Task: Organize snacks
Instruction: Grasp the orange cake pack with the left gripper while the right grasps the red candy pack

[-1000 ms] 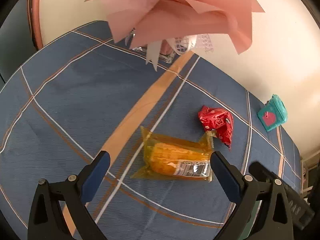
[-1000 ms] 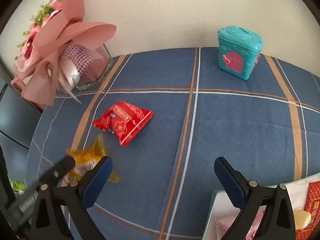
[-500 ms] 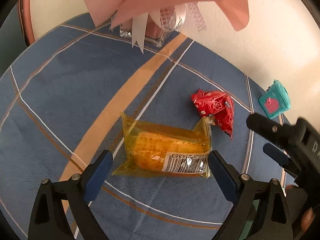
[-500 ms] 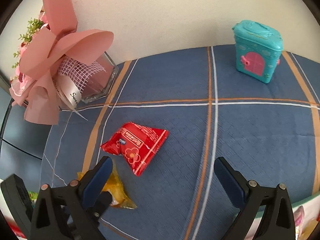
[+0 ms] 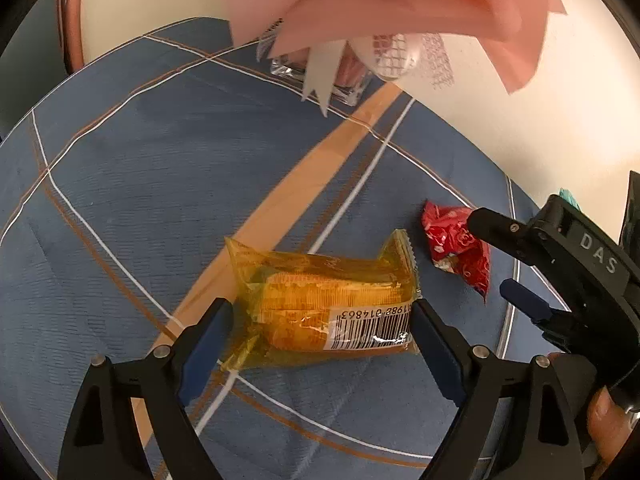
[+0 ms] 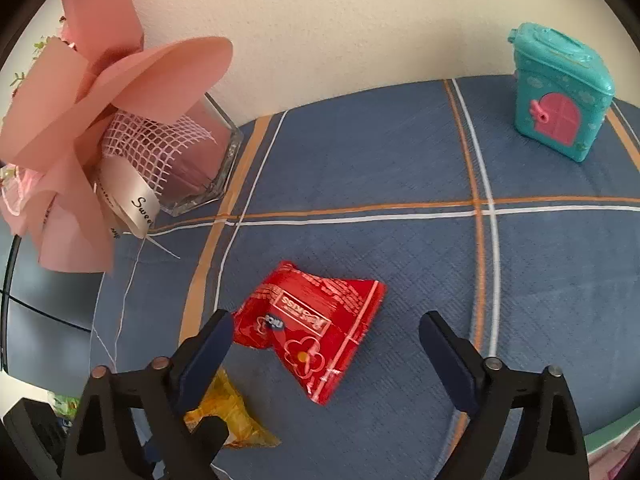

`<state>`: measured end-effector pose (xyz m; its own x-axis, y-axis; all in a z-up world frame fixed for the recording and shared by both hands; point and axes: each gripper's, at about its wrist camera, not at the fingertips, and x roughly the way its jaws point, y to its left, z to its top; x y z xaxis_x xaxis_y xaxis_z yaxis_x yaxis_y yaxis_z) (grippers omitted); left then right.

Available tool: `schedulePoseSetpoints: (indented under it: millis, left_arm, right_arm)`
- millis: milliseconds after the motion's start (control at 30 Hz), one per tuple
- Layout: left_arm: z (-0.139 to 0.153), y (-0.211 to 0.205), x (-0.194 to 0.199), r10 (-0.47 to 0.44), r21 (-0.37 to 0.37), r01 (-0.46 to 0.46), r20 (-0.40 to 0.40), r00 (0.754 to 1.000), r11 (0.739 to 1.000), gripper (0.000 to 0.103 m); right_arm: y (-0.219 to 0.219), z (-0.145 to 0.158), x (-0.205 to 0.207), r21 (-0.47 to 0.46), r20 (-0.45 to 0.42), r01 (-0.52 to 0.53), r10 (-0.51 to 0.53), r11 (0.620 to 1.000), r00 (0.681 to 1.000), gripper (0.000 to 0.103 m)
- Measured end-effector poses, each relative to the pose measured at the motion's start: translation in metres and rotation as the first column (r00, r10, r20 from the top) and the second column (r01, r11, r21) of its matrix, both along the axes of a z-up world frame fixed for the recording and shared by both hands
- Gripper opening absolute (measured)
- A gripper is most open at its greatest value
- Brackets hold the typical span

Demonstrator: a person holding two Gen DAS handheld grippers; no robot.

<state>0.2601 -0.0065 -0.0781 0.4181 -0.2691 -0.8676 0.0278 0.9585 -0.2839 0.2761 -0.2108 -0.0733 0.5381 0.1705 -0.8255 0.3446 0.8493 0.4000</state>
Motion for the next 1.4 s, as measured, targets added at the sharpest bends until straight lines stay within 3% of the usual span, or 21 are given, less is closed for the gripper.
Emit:
schedulePoseSetpoints:
  millis: [200,433,567,1067,1400]
  left_arm:
    - [-0.004,0.010,0.002,0.039,-0.022,-0.039,-0.020,0.999,0.999,0.090]
    - [-0.004,0.012,0.001,0.045,-0.028,-0.046,-0.027,0.999,0.999,0.089]
    - [-0.004,0.011,0.001,0.039,-0.039,-0.040,-0.028,0.999,0.998,0.081]
    - [-0.002,0.018,-0.001,0.022,-0.058,-0.025,-0.053,0.998,0.998,0.077]
    - [-0.001,0.027,-0.006,0.013,-0.071,-0.019,-0.086,0.996,0.997,0.076]
  right_arm:
    - [0.000,-0.006,0.004,0.047,0.005,0.017,-0.017,0.999,1.000,0.078]
    - [0.000,-0.010,0.003,0.113,0.017,0.014,-0.016,0.993,1.000,0.053]
    - [-0.003,-0.009,-0.001,0.116,0.017,0.013,-0.015,0.993,1.000,0.051]
    - [-0.015,-0.012,-0.047,0.153,0.004,0.000,0.000,0.988,1.000,0.050]
    - [-0.008,-0.002,-0.091,0.070,0.001,-0.025,0.025,0.997,1.000,0.049]
